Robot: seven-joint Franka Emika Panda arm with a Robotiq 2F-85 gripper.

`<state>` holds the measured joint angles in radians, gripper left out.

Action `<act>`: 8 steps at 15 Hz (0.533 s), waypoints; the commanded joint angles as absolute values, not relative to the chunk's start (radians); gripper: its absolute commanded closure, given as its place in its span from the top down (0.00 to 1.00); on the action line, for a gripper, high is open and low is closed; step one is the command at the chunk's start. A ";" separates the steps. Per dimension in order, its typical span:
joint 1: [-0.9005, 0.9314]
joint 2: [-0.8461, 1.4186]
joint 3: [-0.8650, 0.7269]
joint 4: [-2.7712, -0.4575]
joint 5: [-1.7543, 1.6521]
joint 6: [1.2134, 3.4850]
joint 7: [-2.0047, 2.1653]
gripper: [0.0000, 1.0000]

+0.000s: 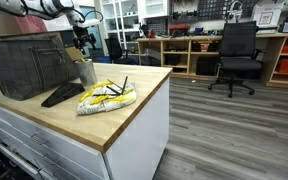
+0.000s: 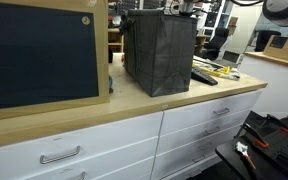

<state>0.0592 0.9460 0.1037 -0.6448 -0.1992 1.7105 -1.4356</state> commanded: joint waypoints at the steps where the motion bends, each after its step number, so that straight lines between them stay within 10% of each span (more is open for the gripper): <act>1: 0.047 0.906 0.144 -0.665 -0.157 1.643 -1.471 1.00; 8: 0.036 0.853 0.181 -0.688 -0.133 1.582 -1.454 1.00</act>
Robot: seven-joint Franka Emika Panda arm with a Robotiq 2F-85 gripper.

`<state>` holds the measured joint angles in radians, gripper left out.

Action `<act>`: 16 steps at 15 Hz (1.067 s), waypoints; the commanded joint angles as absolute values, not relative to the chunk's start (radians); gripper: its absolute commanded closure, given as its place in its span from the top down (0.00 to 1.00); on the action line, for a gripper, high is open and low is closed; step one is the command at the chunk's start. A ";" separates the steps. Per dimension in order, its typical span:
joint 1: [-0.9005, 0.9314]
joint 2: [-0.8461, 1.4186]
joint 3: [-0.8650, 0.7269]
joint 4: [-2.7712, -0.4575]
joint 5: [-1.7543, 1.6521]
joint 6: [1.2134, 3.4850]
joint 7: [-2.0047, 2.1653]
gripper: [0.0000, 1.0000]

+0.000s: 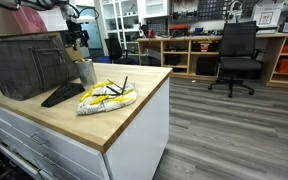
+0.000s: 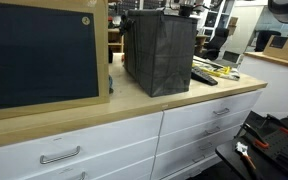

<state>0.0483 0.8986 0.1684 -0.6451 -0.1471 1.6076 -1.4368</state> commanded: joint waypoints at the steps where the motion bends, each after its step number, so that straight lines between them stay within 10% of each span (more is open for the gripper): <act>1: 0.032 0.852 0.187 -0.692 -0.128 1.572 -1.457 1.00; 16: 0.019 0.885 0.207 -0.726 -0.111 1.567 -1.449 1.00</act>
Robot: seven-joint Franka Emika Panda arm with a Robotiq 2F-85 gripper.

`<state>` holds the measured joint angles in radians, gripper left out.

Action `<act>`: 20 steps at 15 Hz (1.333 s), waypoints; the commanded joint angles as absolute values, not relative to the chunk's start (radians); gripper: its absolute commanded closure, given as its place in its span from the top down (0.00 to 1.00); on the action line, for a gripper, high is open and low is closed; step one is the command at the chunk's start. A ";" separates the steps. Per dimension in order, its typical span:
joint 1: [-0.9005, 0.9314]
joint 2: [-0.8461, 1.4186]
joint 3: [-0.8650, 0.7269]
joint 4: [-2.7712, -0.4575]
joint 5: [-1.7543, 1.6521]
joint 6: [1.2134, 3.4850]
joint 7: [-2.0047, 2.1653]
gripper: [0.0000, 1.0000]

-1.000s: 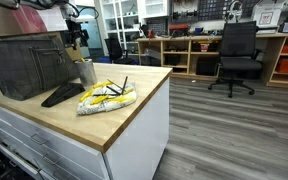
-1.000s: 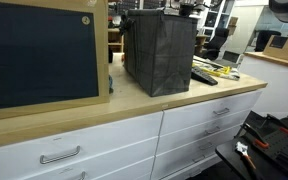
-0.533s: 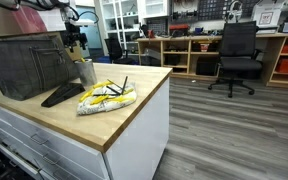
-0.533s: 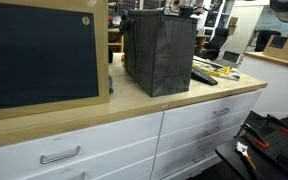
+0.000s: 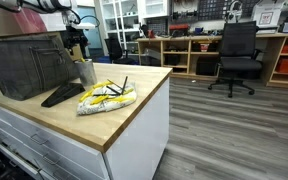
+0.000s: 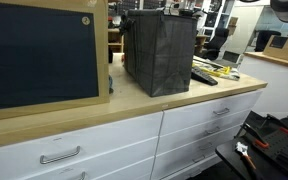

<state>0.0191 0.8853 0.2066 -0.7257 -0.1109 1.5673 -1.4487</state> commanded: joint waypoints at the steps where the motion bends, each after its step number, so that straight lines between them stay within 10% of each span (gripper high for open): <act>1: 0.019 0.885 0.207 -0.726 -0.111 1.567 -1.449 1.00; 20: 0.054 0.770 0.193 -0.873 -0.157 1.591 -1.298 1.00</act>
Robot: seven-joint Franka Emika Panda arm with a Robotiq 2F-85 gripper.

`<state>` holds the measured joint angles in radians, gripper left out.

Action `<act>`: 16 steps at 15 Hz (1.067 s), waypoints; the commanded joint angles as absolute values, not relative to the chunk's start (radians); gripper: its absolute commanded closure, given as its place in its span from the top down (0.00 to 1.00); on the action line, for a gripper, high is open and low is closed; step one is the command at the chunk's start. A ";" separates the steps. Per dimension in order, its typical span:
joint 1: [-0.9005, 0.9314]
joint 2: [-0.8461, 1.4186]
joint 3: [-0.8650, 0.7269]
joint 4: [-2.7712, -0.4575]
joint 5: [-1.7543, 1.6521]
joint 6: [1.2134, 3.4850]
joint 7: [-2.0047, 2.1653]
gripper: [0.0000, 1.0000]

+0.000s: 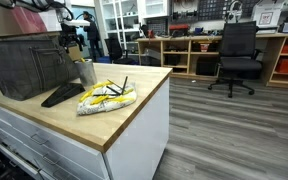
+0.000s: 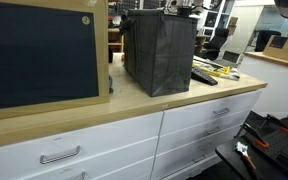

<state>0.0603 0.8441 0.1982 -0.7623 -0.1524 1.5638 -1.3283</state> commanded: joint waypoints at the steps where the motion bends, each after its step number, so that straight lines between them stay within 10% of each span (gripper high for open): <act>1: 0.051 0.761 0.195 -0.891 -0.156 1.596 -1.298 1.00; 16: -0.024 0.509 0.144 -1.353 -0.127 1.774 -1.188 1.00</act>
